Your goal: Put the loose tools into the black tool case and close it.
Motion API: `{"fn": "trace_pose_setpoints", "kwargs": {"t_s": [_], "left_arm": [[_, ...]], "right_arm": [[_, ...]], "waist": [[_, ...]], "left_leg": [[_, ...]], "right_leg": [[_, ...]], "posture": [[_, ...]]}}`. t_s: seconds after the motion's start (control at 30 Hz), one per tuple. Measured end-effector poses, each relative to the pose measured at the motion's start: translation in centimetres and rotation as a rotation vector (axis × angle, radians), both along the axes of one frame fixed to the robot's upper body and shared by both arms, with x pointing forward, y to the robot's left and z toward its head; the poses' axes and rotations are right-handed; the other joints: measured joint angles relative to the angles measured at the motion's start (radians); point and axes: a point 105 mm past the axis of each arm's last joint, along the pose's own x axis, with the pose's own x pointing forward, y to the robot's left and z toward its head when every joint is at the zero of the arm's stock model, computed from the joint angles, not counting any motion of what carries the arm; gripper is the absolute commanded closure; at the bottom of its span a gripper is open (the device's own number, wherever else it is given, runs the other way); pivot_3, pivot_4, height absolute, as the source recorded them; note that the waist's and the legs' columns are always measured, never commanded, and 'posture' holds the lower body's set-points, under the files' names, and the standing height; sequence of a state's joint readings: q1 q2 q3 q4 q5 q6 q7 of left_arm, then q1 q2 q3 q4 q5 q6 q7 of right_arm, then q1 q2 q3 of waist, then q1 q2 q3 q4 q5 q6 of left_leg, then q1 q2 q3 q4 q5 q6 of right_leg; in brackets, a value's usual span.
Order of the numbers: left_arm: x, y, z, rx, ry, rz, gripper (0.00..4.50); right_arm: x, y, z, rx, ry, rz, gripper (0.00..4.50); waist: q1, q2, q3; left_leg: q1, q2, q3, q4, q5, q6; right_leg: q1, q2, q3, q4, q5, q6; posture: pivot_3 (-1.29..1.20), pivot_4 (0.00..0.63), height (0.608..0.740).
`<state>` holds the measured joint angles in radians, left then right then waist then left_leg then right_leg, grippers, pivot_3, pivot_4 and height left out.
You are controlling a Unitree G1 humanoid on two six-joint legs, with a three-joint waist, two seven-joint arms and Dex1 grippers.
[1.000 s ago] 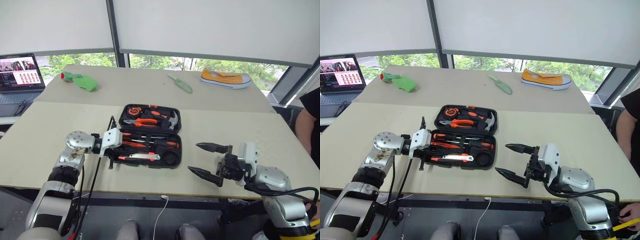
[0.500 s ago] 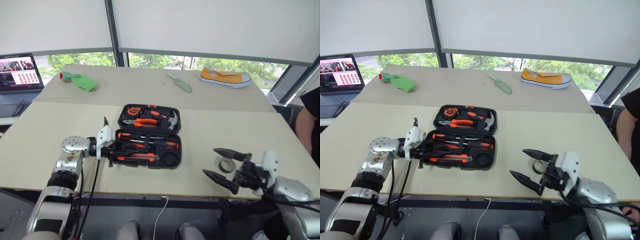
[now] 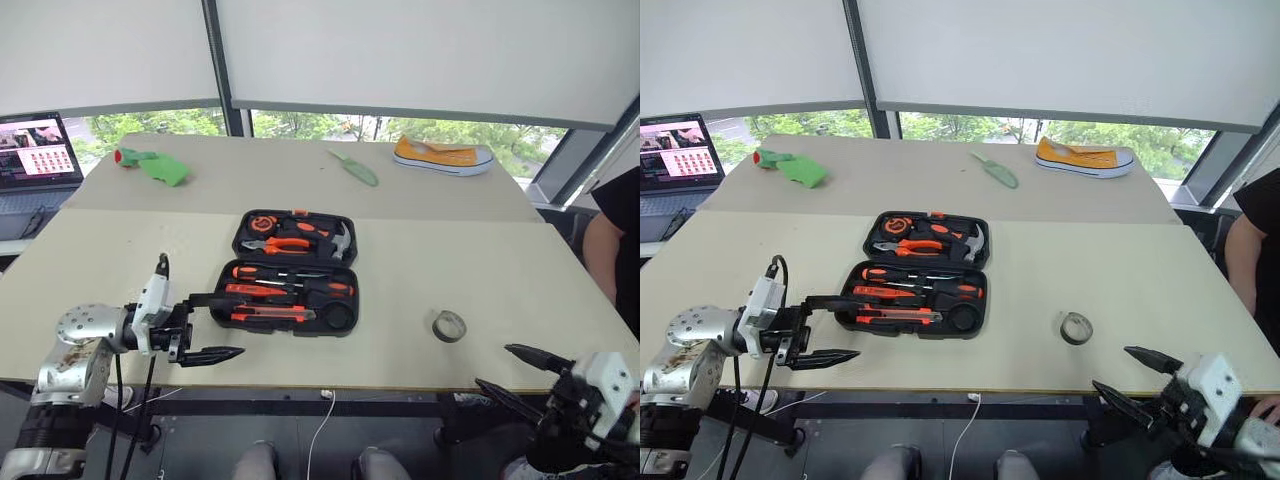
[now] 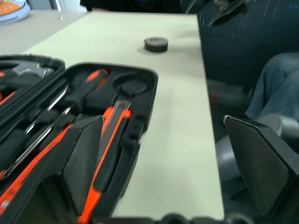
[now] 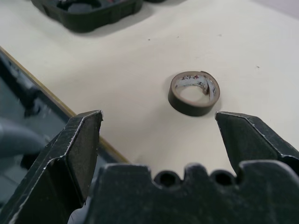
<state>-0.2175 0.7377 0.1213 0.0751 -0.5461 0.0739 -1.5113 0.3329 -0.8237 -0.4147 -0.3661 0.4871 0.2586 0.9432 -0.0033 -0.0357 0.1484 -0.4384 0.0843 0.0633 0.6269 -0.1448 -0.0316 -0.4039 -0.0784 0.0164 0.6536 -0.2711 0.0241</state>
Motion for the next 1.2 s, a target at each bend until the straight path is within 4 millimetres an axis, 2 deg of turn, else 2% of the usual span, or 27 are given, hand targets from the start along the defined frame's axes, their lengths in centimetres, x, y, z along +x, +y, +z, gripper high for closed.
{"fn": "trace_pose_setpoints", "kwargs": {"t_s": [0.07,0.17,0.23,0.3,0.4,0.53,0.63,0.7,0.73,0.83,0.9,1.07,1.2], "left_arm": [[-0.1,-0.5,0.1,-0.005,-0.003,-0.012,0.05],[-0.2,-0.8,-0.2,-0.017,0.009,-0.013,0.05],[-0.2,-1.1,-0.4,-0.02,0.015,-0.022,0.0],[-0.3,-1.2,-0.4,-0.019,0.015,-0.027,0.0],[-0.3,-1.3,-0.3,-0.02,0.01,-0.022,0.0],[-0.3,-1.4,-0.2,-0.019,-0.001,-0.018,0.0],[-0.2,-1.5,-0.1,-0.019,-0.005,-0.015,0.0],[-0.2,-1.1,-0.3,-0.03,-0.001,0.022,0.0],[-0.1,-1.0,-0.2,-0.039,-0.003,0.044,0.0],[0.2,-0.9,0.0,-0.07,-0.02,0.096,0.0],[0.1,-0.7,-0.1,-0.08,-0.02,0.121,0.0],[0.1,0.0,-0.4,-0.09,-0.011,0.18,0.0],[0.0,0.1,-0.8,-0.091,-0.004,0.198,0.0]], "right_arm": [[0.7,0.9,0.4,-0.047,0.021,0.042,0.0],[2.2,2.4,-0.3,-0.115,0.096,0.103,0.0],[3.1,3.1,-1.1,-0.142,0.15,0.12,0.52],[4.1,2.9,-2.3,-0.191,0.2,0.113,1.02],[5.1,2.3,-3.6,-0.258,0.243,0.091,2.18],[5.4,2.1,-3.8,-0.301,0.263,0.094,3.52],[5.4,2.1,-3.7,-0.31,0.265,0.096,4.32],[6.0,3.3,-2.8,-0.279,0.247,0.152,4.32],[6.4,4.6,-1.9,-0.228,0.219,0.194,4.32],[7.1,11.0,2.3,-0.031,0.132,0.386,4.32],[6.8,13.7,3.4,-0.006,0.124,0.477,4.32],[7.2,17.8,3.5,-0.007,0.18,0.554,4.32],[7.2,19.4,1.6,-0.055,0.254,0.567,4.32]], "waist": [[0.003,0.0,0.0],[0.006,0.0,0.0],[0.013,-0.001,0.0],[0.016,-0.001,0.0],[0.015,-0.001,0.0],[0.016,-0.001,0.0],[0.015,-0.001,0.0],[0.01,0.0,0.0],[0.003,0.0,0.001],[-0.013,0.0,0.001],[-0.011,0.0,0.001],[0.0,0.0,0.001],[0.006,0.0,0.001]], "left_leg": [[0.0,0.0,-0.001,-0.001,0.0,0.0],[-0.002,0.0,-0.001,-0.002,0.005,0.008],[-0.003,-0.001,-0.001,-0.002,0.003,0.009],[-0.005,-0.001,-0.001,-0.002,0.002,0.01],[-0.007,-0.001,-0.001,-0.002,0.002,0.011],[-0.007,-0.001,-0.001,-0.001,0.002,0.011],[-0.006,-0.001,-0.001,-0.001,0.002,0.011],[-0.006,-0.001,-0.001,0.0,0.002,0.011],[-0.006,0.0,-0.001,0.0,0.002,0.011],[-0.004,0.002,-0.003,-0.001,0.002,0.011],[-0.005,0.001,-0.003,-0.002,0.002,0.011],[-0.009,0.0,-0.002,-0.002,0.002,0.011],[-0.009,0.0,-0.002,-0.002,0.002,0.011]], "right_leg": [[0.0,0.001,0.0,0.0,-0.001,0.0],[-0.001,0.002,0.0,0.0,-0.002,-0.001],[-0.001,0.002,0.0,-0.001,0.0,-0.002],[-0.001,0.001,-0.001,-0.005,0.003,0.0],[-0.002,0.001,0.0,-0.006,0.004,0.002],[-0.001,0.002,-0.001,-0.006,0.004,0.003],[-0.001,0.001,-0.001,-0.006,0.004,0.003],[-0.002,0.002,0.0,-0.006,0.003,0.004],[-0.002,0.002,0.0,-0.006,0.004,0.005],[-0.002,0.005,0.0,-0.005,0.005,0.005],[-0.002,0.005,0.0,-0.005,0.007,0.001],[-0.004,0.002,-0.001,-0.006,0.006,0.002],[-0.005,0.002,-0.001,-0.006,0.006,0.002]], "posture": [[0.0,0.15,0.74],[0.0,0.15,0.74],[0.0,0.15,0.74],[0.0,0.15,0.74],[0.0,0.15,0.74],[0.0,0.15,0.74],[0.0,0.15,0.74],[0.0,0.15,0.74],[0.0,0.15,0.74],[0.0,0.15,0.74],[0.0,0.15,0.74],[0.0,0.15,0.74],[0.0,0.15,0.74]]}}
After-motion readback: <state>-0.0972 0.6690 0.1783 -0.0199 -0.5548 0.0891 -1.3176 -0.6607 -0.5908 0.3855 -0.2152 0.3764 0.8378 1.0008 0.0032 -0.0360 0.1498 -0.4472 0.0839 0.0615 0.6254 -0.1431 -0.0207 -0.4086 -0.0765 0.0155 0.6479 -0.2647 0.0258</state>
